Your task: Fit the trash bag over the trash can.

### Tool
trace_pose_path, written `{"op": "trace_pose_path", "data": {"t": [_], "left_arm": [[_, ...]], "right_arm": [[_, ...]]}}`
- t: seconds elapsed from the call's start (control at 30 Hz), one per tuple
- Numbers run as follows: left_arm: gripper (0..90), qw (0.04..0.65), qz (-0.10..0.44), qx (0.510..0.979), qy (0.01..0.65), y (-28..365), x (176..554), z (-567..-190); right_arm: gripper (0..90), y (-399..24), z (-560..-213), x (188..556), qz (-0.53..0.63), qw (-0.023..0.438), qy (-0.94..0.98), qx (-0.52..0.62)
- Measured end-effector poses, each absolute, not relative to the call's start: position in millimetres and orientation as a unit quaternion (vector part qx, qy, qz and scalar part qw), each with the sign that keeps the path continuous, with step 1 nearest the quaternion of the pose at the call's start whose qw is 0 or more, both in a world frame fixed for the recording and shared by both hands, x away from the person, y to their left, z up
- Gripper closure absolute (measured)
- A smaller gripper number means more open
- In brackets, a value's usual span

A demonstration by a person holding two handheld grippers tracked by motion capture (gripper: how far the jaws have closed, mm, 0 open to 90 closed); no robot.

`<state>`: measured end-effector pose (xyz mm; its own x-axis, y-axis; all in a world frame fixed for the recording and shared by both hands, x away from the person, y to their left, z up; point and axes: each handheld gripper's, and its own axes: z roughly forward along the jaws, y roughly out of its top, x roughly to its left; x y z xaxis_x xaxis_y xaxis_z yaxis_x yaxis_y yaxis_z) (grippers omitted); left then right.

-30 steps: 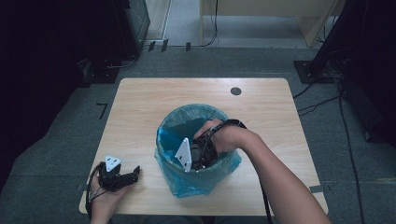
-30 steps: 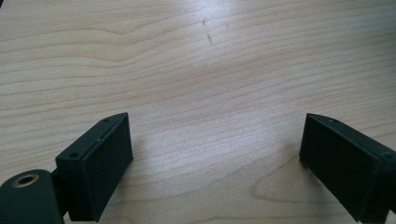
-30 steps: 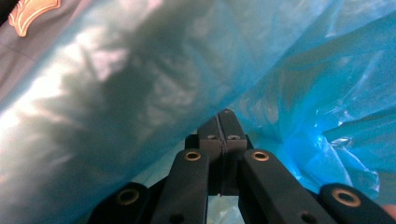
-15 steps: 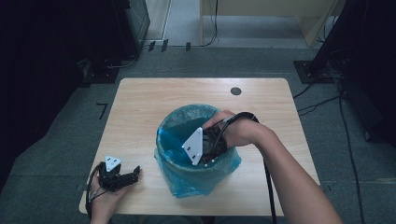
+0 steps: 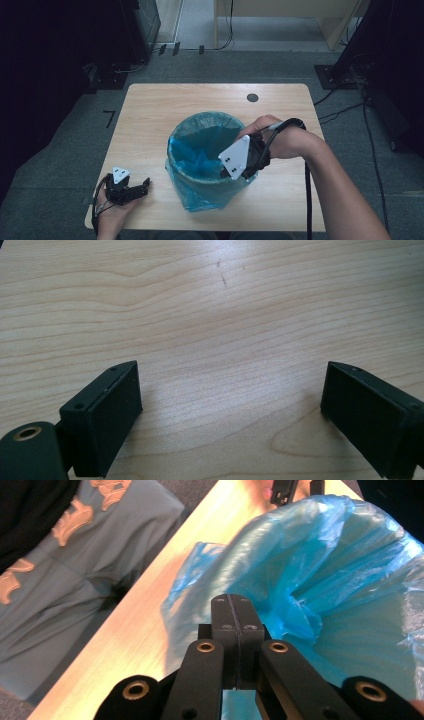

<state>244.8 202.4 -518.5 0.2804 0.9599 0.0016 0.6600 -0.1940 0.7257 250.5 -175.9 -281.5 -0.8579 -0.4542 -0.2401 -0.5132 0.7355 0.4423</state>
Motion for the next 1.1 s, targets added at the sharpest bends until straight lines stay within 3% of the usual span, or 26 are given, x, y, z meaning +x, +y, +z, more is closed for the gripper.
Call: {"op": "trace_pose_path", "data": {"t": [0.23, 0.6, 0.73, 0.9, 1.03, 1.1], "left_arm": [[8.6, 0.316, 0.238, 0.735, 0.551, 202, 245, -518], [8.6, 0.316, 0.238, 0.735, 0.551, 202, 245, -519], [8.7, 0.316, 0.238, 0.735, 0.551, 202, 245, -519], [8.7, 0.316, 0.238, 0.735, 0.551, 202, 245, -519], [8.7, 0.316, 0.238, 0.735, 0.551, 202, 245, -519], [8.6, 0.316, 0.238, 0.735, 0.551, 202, 245, -519]], "right_arm": [[90.0, -195, -283, 236, 0.247, 0.053, 0.933, -0.256], [88.3, -222, -315, 227, 0.241, 0.029, 0.944, -0.222], [60.5, -234, -328, 225, 0.263, 0.004, 0.952, -0.156], [18.2, -246, -349, 215, 0.265, -0.016, 0.964, -0.022], [1.6, -254, -364, 208, 0.264, -0.004, 0.964, 0.026], [0.0, -260, -370, 208, 0.284, 0.0, 0.957, 0.055]]}}
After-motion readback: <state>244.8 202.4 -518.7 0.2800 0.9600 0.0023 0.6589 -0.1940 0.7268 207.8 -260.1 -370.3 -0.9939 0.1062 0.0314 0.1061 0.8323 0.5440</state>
